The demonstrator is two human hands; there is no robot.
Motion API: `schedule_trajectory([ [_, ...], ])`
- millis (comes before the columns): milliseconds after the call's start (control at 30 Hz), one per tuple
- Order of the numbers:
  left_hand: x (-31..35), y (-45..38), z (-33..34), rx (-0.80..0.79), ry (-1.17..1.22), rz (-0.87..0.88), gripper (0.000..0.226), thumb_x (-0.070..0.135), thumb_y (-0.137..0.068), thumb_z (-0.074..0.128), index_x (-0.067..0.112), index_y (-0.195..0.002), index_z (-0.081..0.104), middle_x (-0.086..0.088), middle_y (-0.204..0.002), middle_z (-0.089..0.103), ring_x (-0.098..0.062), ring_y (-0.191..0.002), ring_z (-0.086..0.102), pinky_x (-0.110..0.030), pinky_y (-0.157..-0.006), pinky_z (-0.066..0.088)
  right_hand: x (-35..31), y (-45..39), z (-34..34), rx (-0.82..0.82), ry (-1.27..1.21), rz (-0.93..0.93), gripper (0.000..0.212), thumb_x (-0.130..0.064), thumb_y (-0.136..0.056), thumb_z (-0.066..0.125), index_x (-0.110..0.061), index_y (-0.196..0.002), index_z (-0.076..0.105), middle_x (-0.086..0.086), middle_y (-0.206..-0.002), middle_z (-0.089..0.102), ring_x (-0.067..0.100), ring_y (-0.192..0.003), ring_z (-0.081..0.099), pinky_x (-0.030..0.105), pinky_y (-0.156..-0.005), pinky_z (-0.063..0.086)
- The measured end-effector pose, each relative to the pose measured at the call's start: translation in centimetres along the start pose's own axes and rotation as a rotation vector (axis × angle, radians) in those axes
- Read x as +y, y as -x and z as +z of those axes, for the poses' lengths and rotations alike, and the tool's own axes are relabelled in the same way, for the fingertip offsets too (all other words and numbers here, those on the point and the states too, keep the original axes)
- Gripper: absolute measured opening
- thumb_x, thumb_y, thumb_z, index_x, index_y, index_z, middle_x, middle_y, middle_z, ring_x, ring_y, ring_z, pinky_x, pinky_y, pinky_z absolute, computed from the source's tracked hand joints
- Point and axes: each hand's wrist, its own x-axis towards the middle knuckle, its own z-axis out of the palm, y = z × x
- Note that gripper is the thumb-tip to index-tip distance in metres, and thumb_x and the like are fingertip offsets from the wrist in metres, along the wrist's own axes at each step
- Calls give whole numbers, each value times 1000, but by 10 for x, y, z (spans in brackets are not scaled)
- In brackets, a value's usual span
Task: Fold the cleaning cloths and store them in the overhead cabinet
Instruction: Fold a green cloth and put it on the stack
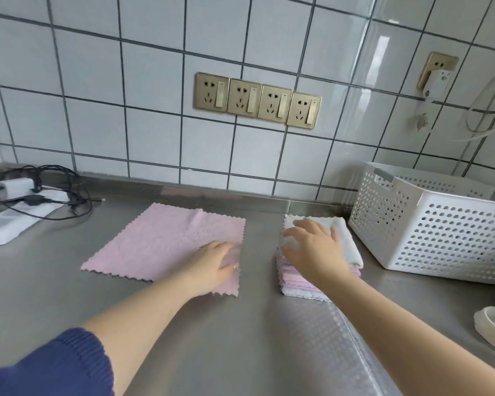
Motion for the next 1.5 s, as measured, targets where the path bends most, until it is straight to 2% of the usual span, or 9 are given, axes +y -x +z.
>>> schedule_trajectory([
  [367,-112,90,-70,126,-123,-140,29,34,-85,62,24,-112,64,11,-113,58,-6,-111,51,-17,-86,36,-123,31,49,-351,-88,-317,34,-35,-90,50,-25,-123,56,-4,-132,51,22,-118,52,28,-87,42],
  [500,-120,96,-80,133,-316,-104,12,27,-89,54,28,-81,44,3,-86,50,-15,-81,43,-18,-56,26,-130,32,64,-246,-115,-230,22,-28,-91,46,-22,-101,64,-2,-112,58,24,-105,56,30,-76,47],
  [667,-120,95,-77,111,-539,-114,19,13,-80,48,21,-66,36,1,-67,35,-22,-71,37,-29,-52,17,-132,35,72,-118,-30,-198,25,-23,-94,43,-23,-102,66,-1,-108,60,23,-101,57,30,-71,46],
  [867,-104,88,-79,29,-846,-45,23,-6,-77,44,3,-94,56,-14,-100,55,-32,-92,57,-35,-62,33,-138,33,68,-125,12,-161,30,-15,-91,41,-22,-108,64,2,-112,60,26,-103,57,30,-70,41],
  [967,-102,97,-82,142,-779,37,17,2,-79,48,7,-93,57,-9,-97,59,-30,-90,59,-32,-64,34,-131,39,64,-115,-15,-174,30,-14,-91,40,-19,-107,64,2,-111,61,26,-104,57,31,-74,44],
  [1100,-103,126,-80,269,-714,236,11,17,-63,58,18,-68,48,5,-48,52,-20,-43,52,-20,-40,31,-117,63,56,-64,-89,-181,21,-14,-90,41,-15,-99,59,6,-101,65,33,-93,59,33,-65,33],
  [1267,-86,170,-77,430,-510,205,3,22,-82,42,24,-84,42,9,-54,59,-14,-40,49,-24,-37,29,-94,97,34,-77,-222,-176,13,-24,-93,44,-23,-102,52,2,-82,68,30,-76,61,36,-65,43],
  [1367,-65,192,-83,238,-247,96,13,24,-96,42,22,-101,53,8,-88,65,-11,-67,50,-26,-59,31,-89,118,19,-151,-319,-191,9,-25,-94,49,-28,-100,55,-13,-72,60,18,-69,57,29,-67,45],
  [1500,-62,215,-85,2,-55,52,8,42,-88,57,42,-81,55,22,-79,58,18,-77,48,-6,-63,33,-82,140,1,-223,-460,-188,7,-29,-90,59,-35,-86,58,-8,-70,63,9,-59,49,16,-58,38],
])
